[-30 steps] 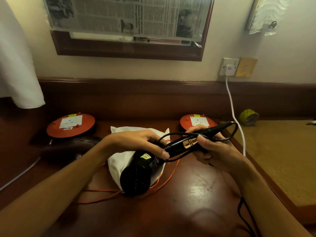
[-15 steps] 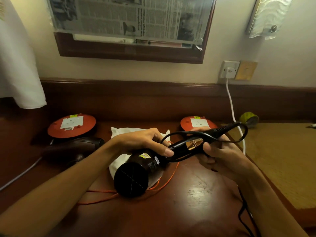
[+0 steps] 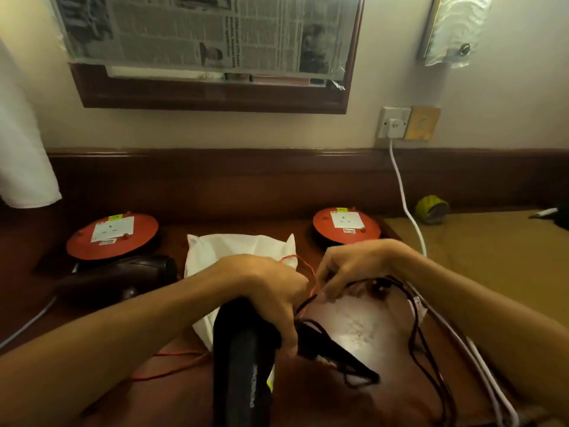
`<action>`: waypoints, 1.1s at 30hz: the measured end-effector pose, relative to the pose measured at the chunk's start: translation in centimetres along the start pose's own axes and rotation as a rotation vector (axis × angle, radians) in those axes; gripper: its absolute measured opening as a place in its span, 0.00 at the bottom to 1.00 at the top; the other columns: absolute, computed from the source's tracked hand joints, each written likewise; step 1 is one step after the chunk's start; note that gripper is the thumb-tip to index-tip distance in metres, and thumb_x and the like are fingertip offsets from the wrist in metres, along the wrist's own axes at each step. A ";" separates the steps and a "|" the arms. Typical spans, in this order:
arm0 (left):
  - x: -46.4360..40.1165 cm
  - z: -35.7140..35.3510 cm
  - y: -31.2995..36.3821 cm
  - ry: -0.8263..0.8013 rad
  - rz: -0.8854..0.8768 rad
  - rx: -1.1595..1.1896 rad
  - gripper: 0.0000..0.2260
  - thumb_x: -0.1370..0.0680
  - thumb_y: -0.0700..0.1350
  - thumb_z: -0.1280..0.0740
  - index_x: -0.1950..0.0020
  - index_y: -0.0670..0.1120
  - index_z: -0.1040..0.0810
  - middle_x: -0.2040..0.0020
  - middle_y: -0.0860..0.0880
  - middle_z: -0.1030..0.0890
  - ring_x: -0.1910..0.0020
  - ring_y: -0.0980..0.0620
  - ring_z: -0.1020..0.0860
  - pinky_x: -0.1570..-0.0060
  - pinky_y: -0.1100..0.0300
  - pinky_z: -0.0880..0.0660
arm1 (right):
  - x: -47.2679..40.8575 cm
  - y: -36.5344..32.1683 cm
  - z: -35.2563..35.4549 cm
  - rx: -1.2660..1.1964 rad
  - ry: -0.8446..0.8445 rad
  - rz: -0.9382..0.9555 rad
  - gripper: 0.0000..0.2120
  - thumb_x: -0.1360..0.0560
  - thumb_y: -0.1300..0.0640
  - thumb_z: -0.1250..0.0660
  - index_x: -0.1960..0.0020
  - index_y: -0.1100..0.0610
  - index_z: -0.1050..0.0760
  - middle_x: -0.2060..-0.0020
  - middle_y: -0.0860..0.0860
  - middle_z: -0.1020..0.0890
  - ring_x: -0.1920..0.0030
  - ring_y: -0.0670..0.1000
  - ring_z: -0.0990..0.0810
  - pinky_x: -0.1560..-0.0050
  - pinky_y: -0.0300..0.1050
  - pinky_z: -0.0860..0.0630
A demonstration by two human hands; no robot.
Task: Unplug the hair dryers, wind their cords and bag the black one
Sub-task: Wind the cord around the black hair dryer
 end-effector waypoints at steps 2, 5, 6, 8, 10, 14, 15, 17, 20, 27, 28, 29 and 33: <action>-0.6 0.7 -1.3 0.067 0.086 -0.023 0.20 0.29 0.61 0.23 0.68 0.48 0.23 0.72 0.51 0.26 0.72 0.52 0.27 0.66 0.55 0.27 | 1.5 -2.2 0.9 0.069 0.013 -0.071 0.10 0.20 0.58 0.31 0.48 0.66 0.20 0.67 0.53 0.24 0.74 0.48 0.30 0.73 0.40 0.31; -0.5 2.5 -4.0 0.169 0.077 0.130 0.21 0.30 0.63 0.23 0.61 0.43 0.13 0.72 0.50 0.25 0.71 0.51 0.27 0.66 0.51 0.27 | 3.5 -4.1 0.2 0.048 0.208 -0.052 0.08 0.19 0.58 0.34 0.47 0.62 0.19 0.66 0.54 0.22 0.74 0.47 0.27 0.72 0.44 0.28; -0.3 3.2 -4.8 0.207 0.070 0.181 0.23 0.30 0.63 0.23 0.58 0.42 0.12 0.71 0.50 0.26 0.71 0.52 0.29 0.67 0.53 0.30 | 4.0 -4.0 -0.4 -0.073 0.281 -0.017 0.08 0.18 0.56 0.34 0.46 0.61 0.20 0.67 0.54 0.23 0.75 0.48 0.27 0.72 0.45 0.28; 0.5 4.6 -6.3 0.294 0.071 0.260 0.22 0.30 0.63 0.23 0.58 0.43 0.12 0.70 0.50 0.25 0.72 0.54 0.29 0.69 0.57 0.32 | 4.8 -3.7 -2.6 -0.477 0.385 0.105 0.11 0.18 0.56 0.36 0.43 0.64 0.23 0.69 0.54 0.25 0.77 0.48 0.29 0.76 0.43 0.28; 1.0 5.4 -7.6 0.344 0.058 0.398 0.18 0.29 0.61 0.22 0.57 0.45 0.11 0.68 0.49 0.19 0.71 0.56 0.25 0.69 0.61 0.30 | 4.3 -2.8 -6.1 -0.870 0.426 0.241 0.15 0.18 0.54 0.38 0.43 0.67 0.24 0.72 0.54 0.30 0.80 0.48 0.34 0.79 0.40 0.30; 0.5 3.9 -7.4 0.298 -0.081 0.630 0.13 0.27 0.54 0.22 0.52 0.45 0.11 0.56 0.42 0.12 0.61 0.48 0.17 0.58 0.55 0.23 | 0.6 -1.5 -13.2 -1.193 0.233 0.397 0.23 0.21 0.39 0.34 0.55 0.60 0.21 0.74 0.52 0.43 0.77 0.47 0.45 0.75 0.41 0.48; 0.2 3.3 -6.9 0.292 -0.110 0.619 0.12 0.26 0.52 0.22 0.52 0.44 0.11 0.55 0.40 0.13 0.60 0.47 0.16 0.56 0.51 0.22 | -0.1 -1.1 -13.9 -1.149 0.196 0.391 0.23 0.23 0.38 0.33 0.59 0.59 0.22 0.74 0.53 0.44 0.76 0.48 0.47 0.74 0.42 0.50; 0.1 2.5 -5.9 0.280 -0.178 0.639 0.11 0.26 0.48 0.23 0.50 0.41 0.12 0.55 0.38 0.13 0.57 0.39 0.15 0.51 0.43 0.20 | -0.8 -0.2 -14.1 -0.994 0.128 0.335 0.26 0.23 0.36 0.34 0.63 0.60 0.25 0.75 0.52 0.43 0.75 0.49 0.48 0.74 0.42 0.49; 1.3 2.6 -5.0 0.189 -0.286 0.751 0.11 0.25 0.44 0.23 0.48 0.37 0.13 0.53 0.35 0.14 0.57 0.37 0.16 0.51 0.44 0.21 | -1.3 2.5 -11.6 -0.818 0.143 0.254 0.26 0.28 0.38 0.27 0.68 0.58 0.31 0.75 0.48 0.37 0.75 0.48 0.45 0.73 0.42 0.48; -0.5 0.3 -0.2 -0.004 -0.105 0.209 0.17 0.27 0.58 0.22 0.59 0.44 0.13 0.75 0.57 0.25 0.74 0.59 0.28 0.68 0.62 0.30 | 1.4 0.0 -1.8 -0.121 0.092 0.045 0.07 0.22 0.59 0.30 0.54 0.63 0.18 0.66 0.54 0.24 0.71 0.48 0.31 0.69 0.41 0.34; -0.6 0.4 -0.6 0.033 -0.065 0.197 0.18 0.28 0.59 0.22 0.59 0.43 0.13 0.75 0.56 0.24 0.73 0.57 0.27 0.67 0.59 0.29 | 2.1 -1.4 -1.0 -0.063 0.095 0.024 0.08 0.20 0.59 0.31 0.51 0.64 0.18 0.66 0.56 0.25 0.71 0.49 0.32 0.71 0.40 0.33; -0.5 0.9 -1.4 0.077 -0.032 0.203 0.18 0.29 0.59 0.22 0.58 0.43 0.13 0.73 0.53 0.22 0.71 0.55 0.26 0.65 0.55 0.27 | 2.7 -2.4 -0.3 -0.017 0.125 0.006 0.08 0.20 0.59 0.32 0.49 0.63 0.18 0.66 0.56 0.26 0.72 0.50 0.32 0.72 0.39 0.34; 1.9 4.1 -4.2 0.241 0.008 0.291 0.21 0.30 0.62 0.23 0.59 0.43 0.12 0.69 0.48 0.21 0.69 0.53 0.26 0.65 0.52 0.29 | 5.4 -4.8 -1.3 -0.040 0.333 0.010 0.08 0.17 0.56 0.36 0.51 0.58 0.20 0.72 0.54 0.23 0.75 0.52 0.28 0.75 0.43 0.32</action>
Point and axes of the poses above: each hand's wrist, its own x-axis away from the middle knuckle, its own z-axis out of the back of the hand, y = z × x, the point moved 3 cm from there along -x, towards the middle knuckle
